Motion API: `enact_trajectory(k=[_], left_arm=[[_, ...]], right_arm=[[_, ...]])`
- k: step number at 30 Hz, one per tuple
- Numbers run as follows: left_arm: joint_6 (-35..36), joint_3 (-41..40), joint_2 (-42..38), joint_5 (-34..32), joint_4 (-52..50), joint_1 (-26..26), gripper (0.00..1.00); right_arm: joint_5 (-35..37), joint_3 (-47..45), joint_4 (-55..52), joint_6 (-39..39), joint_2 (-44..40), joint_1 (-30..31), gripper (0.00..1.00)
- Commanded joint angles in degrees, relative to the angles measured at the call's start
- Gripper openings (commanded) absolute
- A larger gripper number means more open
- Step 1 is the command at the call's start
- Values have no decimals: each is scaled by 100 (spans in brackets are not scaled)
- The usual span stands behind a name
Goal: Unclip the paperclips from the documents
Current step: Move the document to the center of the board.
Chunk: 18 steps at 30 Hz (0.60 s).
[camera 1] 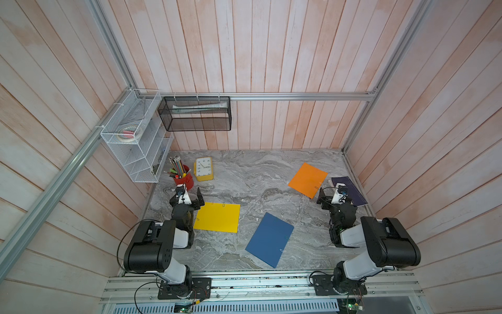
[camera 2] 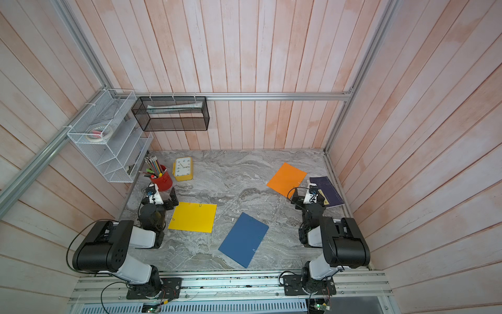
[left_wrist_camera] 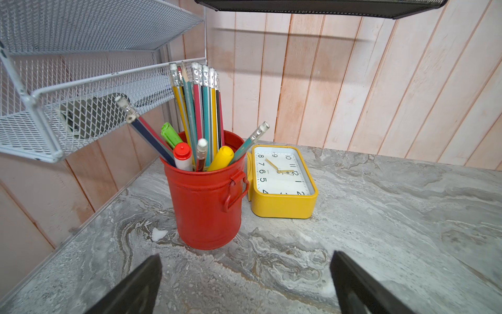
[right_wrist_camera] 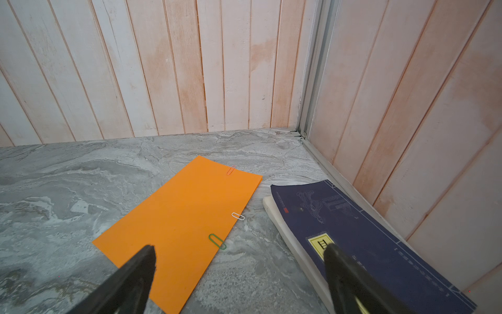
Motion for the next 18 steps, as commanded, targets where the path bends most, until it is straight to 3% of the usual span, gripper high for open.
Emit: enact_trajectory(k=[1, 5, 7, 14, 18], left_arm=[[-9, 80, 40, -56, -14, -16, 100], [108, 116, -71, -227, -108, -126, 100], [161, 326, -331, -256, -679, -165, 100], [136, 1087, -812, -477, -2494, -276, 100], [63, 1557, -1009, -509, -3476, -477, 100]], right_arm=[[37, 53, -4, 53, 37, -31, 98], [-134, 113, -222, 33, -100, -52, 98], [-180, 235, -720, -13, -399, -18, 98], [1098, 1200, -3319, -44, -1109, 451, 98], [1180, 1662, -4408, 257, -1430, 711, 98]])
